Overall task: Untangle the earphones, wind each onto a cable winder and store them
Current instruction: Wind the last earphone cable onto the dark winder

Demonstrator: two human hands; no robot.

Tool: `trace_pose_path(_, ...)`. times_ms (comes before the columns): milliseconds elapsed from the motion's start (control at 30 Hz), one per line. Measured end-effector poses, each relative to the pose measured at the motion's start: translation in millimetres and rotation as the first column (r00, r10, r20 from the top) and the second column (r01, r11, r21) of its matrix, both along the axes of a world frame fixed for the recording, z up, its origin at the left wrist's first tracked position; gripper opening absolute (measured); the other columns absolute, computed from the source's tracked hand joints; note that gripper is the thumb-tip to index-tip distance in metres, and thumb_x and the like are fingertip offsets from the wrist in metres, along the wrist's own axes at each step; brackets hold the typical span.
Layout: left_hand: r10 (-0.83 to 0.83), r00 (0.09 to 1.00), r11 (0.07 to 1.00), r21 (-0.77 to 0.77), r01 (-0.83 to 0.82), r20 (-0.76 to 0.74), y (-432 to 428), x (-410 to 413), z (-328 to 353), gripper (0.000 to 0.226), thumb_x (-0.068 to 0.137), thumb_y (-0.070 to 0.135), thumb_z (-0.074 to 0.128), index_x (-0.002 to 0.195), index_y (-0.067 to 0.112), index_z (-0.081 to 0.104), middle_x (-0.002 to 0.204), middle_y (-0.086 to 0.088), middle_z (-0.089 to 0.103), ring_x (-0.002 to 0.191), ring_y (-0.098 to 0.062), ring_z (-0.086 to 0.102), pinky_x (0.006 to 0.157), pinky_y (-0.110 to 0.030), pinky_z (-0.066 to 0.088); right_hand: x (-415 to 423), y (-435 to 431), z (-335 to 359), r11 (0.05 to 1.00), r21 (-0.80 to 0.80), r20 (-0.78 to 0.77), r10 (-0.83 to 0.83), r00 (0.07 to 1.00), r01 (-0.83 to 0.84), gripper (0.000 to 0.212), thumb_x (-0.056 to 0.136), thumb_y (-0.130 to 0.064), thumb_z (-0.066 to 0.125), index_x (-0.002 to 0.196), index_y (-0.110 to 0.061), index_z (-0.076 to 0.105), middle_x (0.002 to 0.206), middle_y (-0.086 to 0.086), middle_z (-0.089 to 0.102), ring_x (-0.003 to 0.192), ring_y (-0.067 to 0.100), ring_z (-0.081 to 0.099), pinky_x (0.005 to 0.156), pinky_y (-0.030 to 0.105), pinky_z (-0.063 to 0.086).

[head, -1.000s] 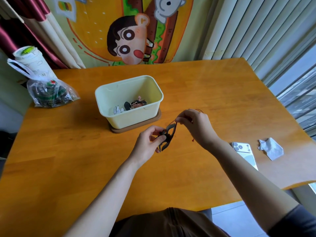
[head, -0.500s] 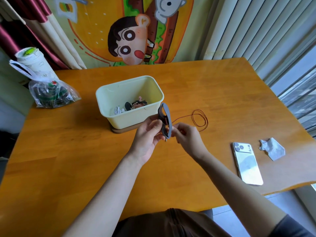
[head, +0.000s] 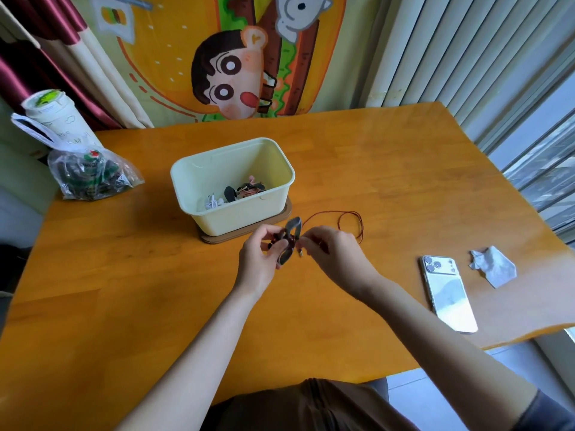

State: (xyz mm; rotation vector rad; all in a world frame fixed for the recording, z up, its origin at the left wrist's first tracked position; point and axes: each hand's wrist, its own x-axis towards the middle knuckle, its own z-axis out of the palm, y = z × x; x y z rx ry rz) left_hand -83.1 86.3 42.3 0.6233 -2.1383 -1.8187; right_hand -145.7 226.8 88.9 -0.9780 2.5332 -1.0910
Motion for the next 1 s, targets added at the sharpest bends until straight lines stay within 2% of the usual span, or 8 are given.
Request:
trace_pose_path(167, -0.192, 0.981, 0.98, 0.058, 0.191, 0.013, 0, 3, 8, 0.017, 0.091, 0.006, 0.061, 0.092, 0.023, 0.062, 0.096, -0.009, 0.066, 0.072, -0.02, 0.058, 0.053, -0.027, 0.05, -35, 11, 8, 0.997, 0.016, -0.094, -0.071, 0.993, 0.073, 0.014, 0.091, -0.022, 0.061, 0.083, -0.013, 0.067, 0.072, -0.009, 0.052, 0.061, 0.001, 0.047, 0.057, 0.009, 0.035)
trace_pose_path(333, -0.349, 0.934, 0.897, 0.261, 0.357, -0.078, 10, 5, 20, 0.012, 0.088, 0.011, 0.061, 0.1, 0.013, 0.061, 0.087, -0.004, 0.063, 0.063, -0.012, 0.055, 0.054, -0.023, 0.046, -42, 16, 6, 0.987, -0.043, 0.032, -0.152, 0.988, 0.153, 0.013, 0.09, -0.021, 0.062, 0.081, -0.013, 0.066, 0.065, -0.013, 0.052, 0.054, -0.002, 0.048, 0.05, 0.012, 0.034)
trace_pose_path(467, -0.211, 0.953, 0.796, 0.528, 0.296, -0.217, 15, 0, 32, 0.024, 0.085, 0.011, 0.055, 0.108, 0.004, 0.055, 0.082, -0.007, 0.063, 0.062, -0.011, 0.058, 0.053, -0.02, 0.043, -28, 12, -4, 0.981, -0.096, 0.162, -0.152, 0.975, 0.169, 0.021, 0.092, -0.02, 0.059, 0.074, -0.01, 0.064, 0.044, -0.017, 0.05, 0.043, -0.001, 0.045, 0.044, 0.012, 0.03)
trace_pose_path(667, 0.093, 0.981, 0.706, 0.706, 0.055, -0.169, 9, -6, 34, 0.012, 0.094, 0.005, 0.049, 0.1, 0.011, 0.058, 0.084, -0.005, 0.062, 0.065, -0.007, 0.059, 0.053, -0.015, 0.046, 3, 0, -16, 0.979, -0.133, 0.21, -0.121, 0.97, 0.151, 0.022, 0.092, -0.022, 0.059, 0.071, -0.015, 0.061, 0.054, -0.013, 0.05, 0.047, 0.0, 0.044, 0.046, 0.013, 0.03)
trace_pose_path(767, 0.175, 0.98, 0.804, 0.588, -0.086, -0.097, 5, -7, 20, 0.01, 0.095, 0.006, 0.054, 0.101, 0.011, 0.059, 0.092, -0.008, 0.061, 0.075, -0.013, 0.057, 0.058, -0.018, 0.047, 12, -4, -16, 0.992, -0.083, 0.177, -0.075, 0.981, 0.091, 0.017, 0.093, -0.024, 0.058, 0.077, -0.02, 0.064, 0.064, -0.013, 0.056, 0.056, 0.003, 0.049, 0.05, 0.014, 0.036)
trace_pose_path(867, 0.197, 0.978, 0.944, 0.283, -0.169, -0.072, 2, -3, 5, 0.011, 0.092, 0.004, 0.059, 0.096, 0.014, 0.06, 0.092, -0.005, 0.066, 0.073, -0.013, 0.06, 0.058, -0.025, 0.05, 17, -5, -11, 1.0, -0.019, 0.126, 0.017, 0.992, -0.015, 0.018, 0.094, -0.025, 0.056, 0.085, -0.018, 0.069, 0.067, -0.016, 0.055, 0.057, 0.007, 0.05, 0.054, 0.016, 0.038)
trace_pose_path(933, 0.136, 0.989, 0.989, 0.059, -0.133, -0.062, -1, 1, -3, 0.018, 0.09, 0.005, 0.061, 0.089, 0.023, 0.059, 0.088, 0.001, 0.067, 0.068, -0.014, 0.058, 0.056, -0.026, 0.05, 14, -5, -5, 0.999, -0.009, 0.105, 0.039, 0.994, -0.038, 0.017, 0.095, -0.024, 0.055, 0.084, -0.019, 0.068, 0.065, -0.017, 0.053, 0.057, 0.006, 0.049, 0.054, 0.015, 0.037)
trace_pose_path(1000, 0.026, 0.999, 1.0, 0.0, -0.026, -0.034, -2, 6, -6, 0.021, 0.09, 0.005, 0.062, 0.088, 0.026, 0.059, 0.087, 0.004, 0.066, 0.068, -0.014, 0.058, 0.054, -0.023, 0.049, 2, -2, 1, 1.0, 0.008, 0.064, 0.025, 0.998, -0.026, 0.017, 0.094, -0.023, 0.055, 0.081, -0.021, 0.066, 0.063, -0.015, 0.051, 0.057, 0.002, 0.049, 0.052, 0.014, 0.034)
